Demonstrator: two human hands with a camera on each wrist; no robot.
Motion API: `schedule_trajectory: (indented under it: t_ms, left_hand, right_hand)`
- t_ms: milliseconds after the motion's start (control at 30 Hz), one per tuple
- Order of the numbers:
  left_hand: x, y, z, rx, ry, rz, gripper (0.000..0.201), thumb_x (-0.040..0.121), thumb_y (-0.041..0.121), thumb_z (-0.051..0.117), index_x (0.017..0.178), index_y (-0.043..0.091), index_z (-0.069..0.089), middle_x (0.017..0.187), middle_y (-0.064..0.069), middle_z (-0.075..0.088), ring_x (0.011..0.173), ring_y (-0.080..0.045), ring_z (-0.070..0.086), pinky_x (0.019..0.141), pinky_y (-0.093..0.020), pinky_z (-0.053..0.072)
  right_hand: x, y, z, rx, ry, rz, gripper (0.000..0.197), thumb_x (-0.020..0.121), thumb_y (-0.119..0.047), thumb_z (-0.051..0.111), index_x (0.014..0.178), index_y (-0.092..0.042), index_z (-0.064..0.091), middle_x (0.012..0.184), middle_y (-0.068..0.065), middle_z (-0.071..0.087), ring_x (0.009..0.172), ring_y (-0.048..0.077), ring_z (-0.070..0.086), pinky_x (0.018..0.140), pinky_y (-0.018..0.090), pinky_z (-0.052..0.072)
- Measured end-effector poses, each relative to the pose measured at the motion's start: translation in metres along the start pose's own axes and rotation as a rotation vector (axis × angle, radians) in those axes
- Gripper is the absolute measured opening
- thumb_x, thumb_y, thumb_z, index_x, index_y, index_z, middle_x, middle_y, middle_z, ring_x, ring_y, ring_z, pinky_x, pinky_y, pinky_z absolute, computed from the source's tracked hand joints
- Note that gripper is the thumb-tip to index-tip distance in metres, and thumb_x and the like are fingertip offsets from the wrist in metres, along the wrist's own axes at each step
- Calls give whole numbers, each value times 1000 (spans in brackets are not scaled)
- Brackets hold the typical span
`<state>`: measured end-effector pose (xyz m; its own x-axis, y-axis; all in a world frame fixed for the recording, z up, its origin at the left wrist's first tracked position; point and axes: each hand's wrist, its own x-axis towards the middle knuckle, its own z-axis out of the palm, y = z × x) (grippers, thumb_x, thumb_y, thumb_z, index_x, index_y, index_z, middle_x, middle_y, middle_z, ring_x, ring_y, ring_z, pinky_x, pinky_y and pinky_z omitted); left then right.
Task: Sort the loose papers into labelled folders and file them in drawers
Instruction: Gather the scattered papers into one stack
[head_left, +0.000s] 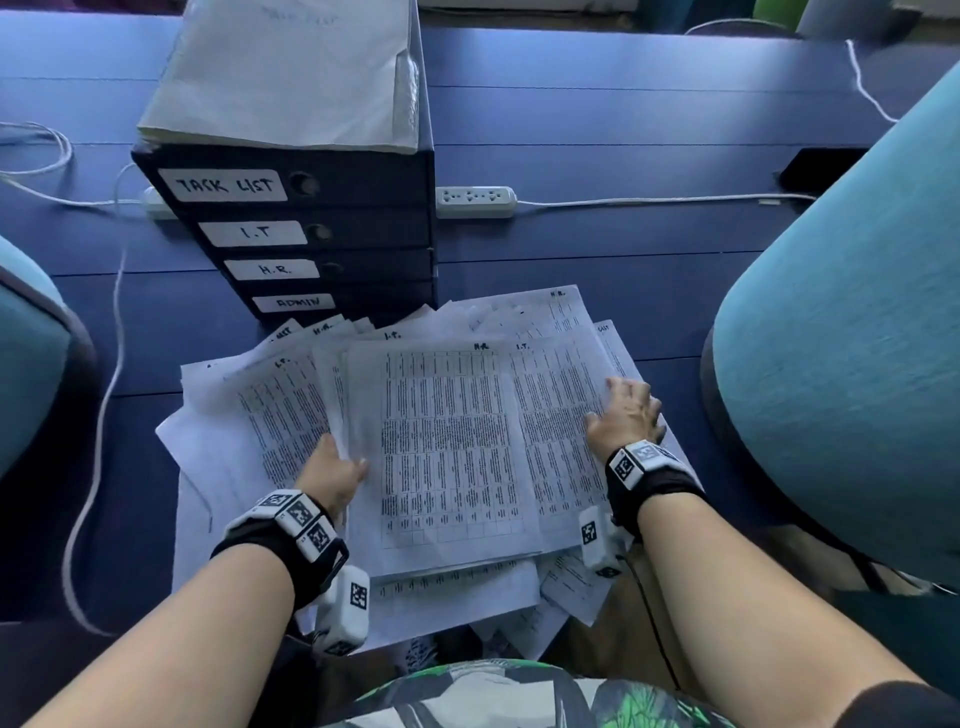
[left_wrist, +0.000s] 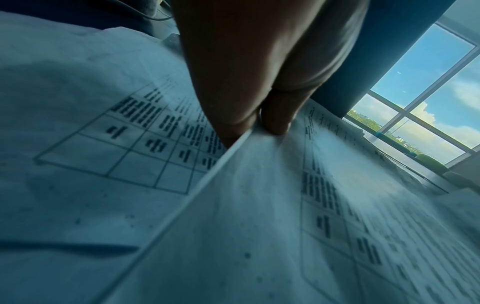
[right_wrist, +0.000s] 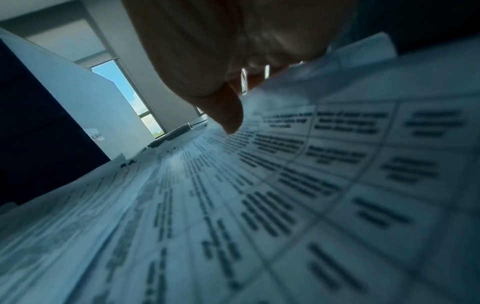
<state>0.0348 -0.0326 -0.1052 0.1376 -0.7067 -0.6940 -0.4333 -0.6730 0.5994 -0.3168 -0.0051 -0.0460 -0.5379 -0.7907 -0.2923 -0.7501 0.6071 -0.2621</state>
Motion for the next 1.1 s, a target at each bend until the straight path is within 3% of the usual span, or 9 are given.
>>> schedule_trajectory:
  t_ms: [133, 267, 433, 533, 600, 767, 867, 1000, 1100]
  left_hand:
    - [12, -10, -2, -83, 29, 26, 67, 83, 15, 67, 139, 4, 31, 139, -24, 47, 125, -41, 49, 102, -55, 45]
    - [37, -31, -3, -170, 11, 17, 72, 77, 16, 70, 139, 12, 35, 135, -19, 53, 122, -36, 53, 101, -55, 46]
    - [80, -66, -1, -229, -7, 17, 88, 61, 30, 73, 140, 22, 35, 140, -14, 50, 126, -33, 53, 102, -52, 45]
    - [47, -41, -3, -208, -1, 20, 86, 69, 24, 73, 143, 17, 30, 143, -14, 46, 127, -32, 50, 106, -50, 43]
    - [42, -38, -3, -218, -2, 17, 82, 73, 18, 71, 143, 11, 29, 142, -15, 47, 128, -32, 50, 107, -50, 42]
    - [74, -62, -1, -206, -26, 4, 90, 64, 29, 75, 141, 19, 30, 144, -10, 47, 128, -29, 51, 105, -49, 44]
    - [85, -70, -2, -204, -6, 2, 87, 62, 30, 75, 139, 27, 35, 144, -9, 47, 128, -29, 51, 105, -50, 44]
    - [19, -18, -5, -233, -26, 13, 59, 78, 16, 72, 128, 16, 42, 128, -15, 58, 114, -35, 59, 95, -55, 50]
    - [-9, 1, -1, -329, -59, -10, 37, 91, -2, 56, 121, 16, 47, 110, -11, 63, 99, -34, 63, 90, -55, 52]
  right_hand:
    - [3, -11, 6, -8, -125, -121, 62, 85, -3, 54, 139, -26, 36, 143, 3, 34, 133, 24, 31, 112, 44, 28]
    - [7, -23, 7, -27, -165, -174, 80, 84, 6, 45, 150, -32, 19, 157, 2, 15, 143, 24, 18, 118, 47, 20]
    - [17, -31, -1, -131, -197, -29, 83, 92, -20, 56, 153, -30, 0, 154, 8, 17, 138, 31, 22, 108, 54, 27]
    - [24, -32, -8, -172, -193, 18, 71, 91, -42, 58, 148, -19, 22, 145, 12, 33, 134, 32, 29, 107, 51, 28]
    - [28, -31, -12, -176, -219, 26, 57, 89, -49, 57, 131, -15, 42, 137, 13, 43, 130, 34, 35, 105, 49, 31]
    - [27, -30, -15, -45, -299, -9, 54, 88, -42, 63, 128, -13, 42, 134, 14, 35, 106, 29, 51, 88, 37, 45]
    - [23, -36, -18, 59, -337, -71, 37, 90, -35, 61, 115, -12, 49, 111, 7, 54, 92, 22, 56, 73, 30, 46]
    - [12, -46, -37, 146, -144, -134, 6, 89, -21, 56, 90, -15, 55, 85, 2, 56, 85, 26, 58, 67, 27, 42]
    - [0, -54, -59, 153, 91, -147, 7, 90, -20, 51, 85, -15, 50, 82, 0, 55, 80, 27, 56, 65, 30, 42]
